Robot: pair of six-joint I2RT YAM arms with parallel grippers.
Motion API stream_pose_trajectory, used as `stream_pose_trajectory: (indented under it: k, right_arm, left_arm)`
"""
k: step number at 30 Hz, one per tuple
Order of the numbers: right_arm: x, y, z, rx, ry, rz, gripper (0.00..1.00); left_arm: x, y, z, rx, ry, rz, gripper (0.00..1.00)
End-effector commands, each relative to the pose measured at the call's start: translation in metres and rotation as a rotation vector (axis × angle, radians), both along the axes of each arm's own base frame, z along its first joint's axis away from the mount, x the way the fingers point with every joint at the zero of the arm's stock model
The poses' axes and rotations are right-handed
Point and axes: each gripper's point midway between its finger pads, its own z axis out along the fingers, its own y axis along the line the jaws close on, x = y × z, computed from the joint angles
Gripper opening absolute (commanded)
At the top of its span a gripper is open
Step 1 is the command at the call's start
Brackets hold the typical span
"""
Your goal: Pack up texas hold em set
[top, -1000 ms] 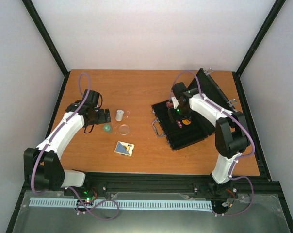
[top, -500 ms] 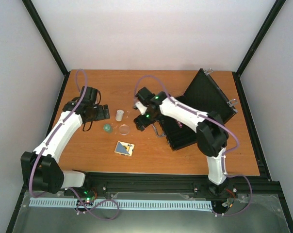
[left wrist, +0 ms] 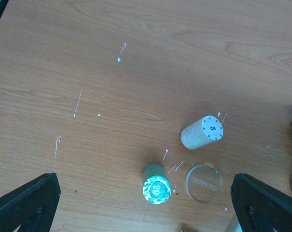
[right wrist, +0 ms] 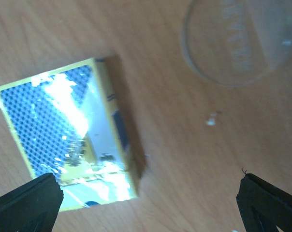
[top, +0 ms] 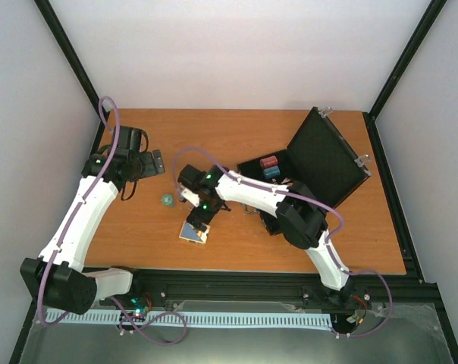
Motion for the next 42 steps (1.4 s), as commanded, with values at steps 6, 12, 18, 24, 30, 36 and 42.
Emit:
stream_pose_trajectory:
  k: [6,12,18,24,30,36,42]
  right_arm:
    - [-0.041,0.026,-0.015,-0.062,-0.021,0.175,1.0]
    - [-0.039,0.018,-0.042,-0.136,-0.048,0.167,1.0]
    - [-0.041,0.016,-0.06,-0.15,-0.038,0.194,1.0]
    - [-0.05,0.023,-0.057,-0.106,0.002,0.236,0.98]
    - [-0.055,0.026,-0.044,-0.073,0.016,0.254,0.52]
    - [-0.053,0.026,-0.019,-0.047,-0.005,0.242,0.38]
    - [-0.038,0.018,0.045,0.01,-0.084,0.198,0.35]
  left_arm:
    - [-0.01,0.008,0.037,-0.013,-0.086,0.048,1.0]
    - [-0.018,0.008,0.034,-0.026,-0.08,0.049,1.0]
    - [-0.018,0.005,0.031,-0.038,-0.076,0.035,1.0]
    - [-0.017,0.003,0.029,-0.047,-0.072,0.027,1.0]
    - [-0.018,0.003,0.021,-0.039,-0.054,0.021,1.0]
    - [-0.017,0.001,0.017,-0.044,-0.043,0.012,1.0]
    - [-0.016,-0.001,0.012,-0.048,-0.033,0.005,1.0]
